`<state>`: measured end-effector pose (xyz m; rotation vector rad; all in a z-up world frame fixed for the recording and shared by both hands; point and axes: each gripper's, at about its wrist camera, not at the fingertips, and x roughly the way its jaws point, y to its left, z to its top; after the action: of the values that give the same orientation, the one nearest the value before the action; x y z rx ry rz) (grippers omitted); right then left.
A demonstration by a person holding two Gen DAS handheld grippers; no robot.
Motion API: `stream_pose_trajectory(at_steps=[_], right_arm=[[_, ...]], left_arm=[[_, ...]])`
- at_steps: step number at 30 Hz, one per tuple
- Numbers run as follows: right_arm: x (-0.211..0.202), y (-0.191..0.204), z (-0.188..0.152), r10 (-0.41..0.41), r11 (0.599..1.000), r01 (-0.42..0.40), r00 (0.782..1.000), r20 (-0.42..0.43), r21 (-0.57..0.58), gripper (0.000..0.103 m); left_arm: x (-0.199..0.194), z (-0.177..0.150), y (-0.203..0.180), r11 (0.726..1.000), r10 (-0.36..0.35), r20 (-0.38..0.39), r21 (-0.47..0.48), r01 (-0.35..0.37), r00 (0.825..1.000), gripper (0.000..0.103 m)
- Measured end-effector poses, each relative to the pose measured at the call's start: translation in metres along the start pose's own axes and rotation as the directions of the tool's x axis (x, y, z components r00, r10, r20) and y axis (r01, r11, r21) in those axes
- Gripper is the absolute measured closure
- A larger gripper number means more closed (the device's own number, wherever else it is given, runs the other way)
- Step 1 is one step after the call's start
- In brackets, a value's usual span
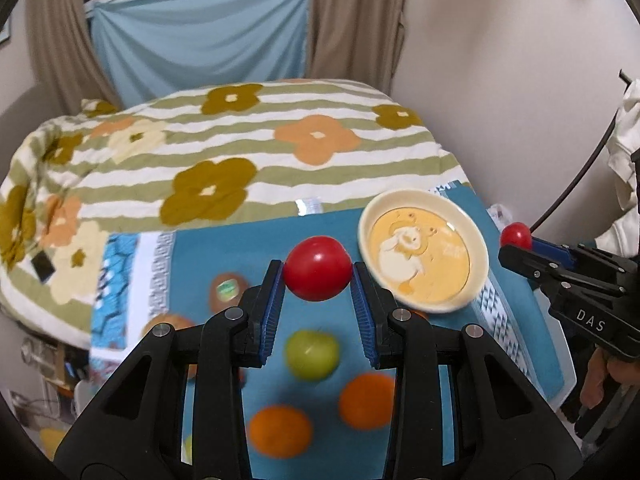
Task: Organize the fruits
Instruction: 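Carry both red tomatoes in the left and right tools over the white bowl, then open the left tool to drop its tomato in the bowl while the right tool releases its tomato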
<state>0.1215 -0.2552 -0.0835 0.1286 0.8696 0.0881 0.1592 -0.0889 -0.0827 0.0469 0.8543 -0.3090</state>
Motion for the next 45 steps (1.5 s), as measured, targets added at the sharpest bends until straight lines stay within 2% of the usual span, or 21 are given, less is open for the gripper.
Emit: stream_pose_trajectory(at_steps=[9, 19, 25, 32, 33, 34, 36, 38, 45], right_arm=[[0.05, -0.061, 0.029, 0.033, 0.999, -0.033, 0.998, -0.054, -0.001, 0.075], [0.095, -0.102, 0.037, 0.067, 0.997, -0.063, 0.99, -0.121, 0.035, 0.075], [0.101, -0.118, 0.033, 0.065, 0.995, -0.054, 0.989, -0.135, 0.082, 0.075], [0.094, -0.126, 0.031, 0.035, 0.992, -0.02, 0.992, -0.12, 0.124, 0.075], [0.094, -0.128, 0.032, 0.032, 0.992, -0.018, 0.993, -0.117, 0.125, 0.075], [0.093, -0.129, 0.032, 0.028, 0.992, -0.013, 0.993, -0.114, 0.127, 0.075], [0.092, -0.13, 0.031, 0.022, 0.991, -0.007, 0.993, -0.112, 0.133, 0.075], [0.09, -0.13, 0.031, 0.022, 0.99, -0.006, 0.994, -0.111, 0.139, 0.075], [0.09, -0.125, 0.035, 0.034, 0.995, -0.023, 0.994, -0.106, 0.098, 0.075]], left_arm=[[0.092, 0.039, -0.055, 1.0, -0.018, -0.079, 0.021, 0.02, 0.997, 0.065], [0.173, 0.042, -0.086, 0.999, -0.005, -0.196, 0.044, 0.013, 0.981, 0.065], [0.194, 0.043, -0.094, 0.994, 0.006, -0.222, 0.109, 0.018, 0.975, 0.065], [0.198, 0.052, -0.101, 0.99, -0.049, -0.219, 0.119, 0.076, 0.974, 0.063], [0.197, 0.053, -0.1, 0.99, -0.051, -0.217, 0.118, 0.077, 0.975, 0.056], [0.195, 0.054, -0.1, 0.99, -0.047, -0.212, 0.119, 0.074, 0.976, 0.034], [0.189, 0.055, -0.097, 0.991, -0.031, -0.186, 0.122, 0.054, 0.982, 0.0], [0.18, 0.057, -0.093, 0.992, -0.032, -0.152, 0.119, 0.05, 0.988, 0.0], [0.161, 0.056, -0.072, 0.997, -0.01, -0.155, 0.077, 0.022, 0.988, 0.0]])
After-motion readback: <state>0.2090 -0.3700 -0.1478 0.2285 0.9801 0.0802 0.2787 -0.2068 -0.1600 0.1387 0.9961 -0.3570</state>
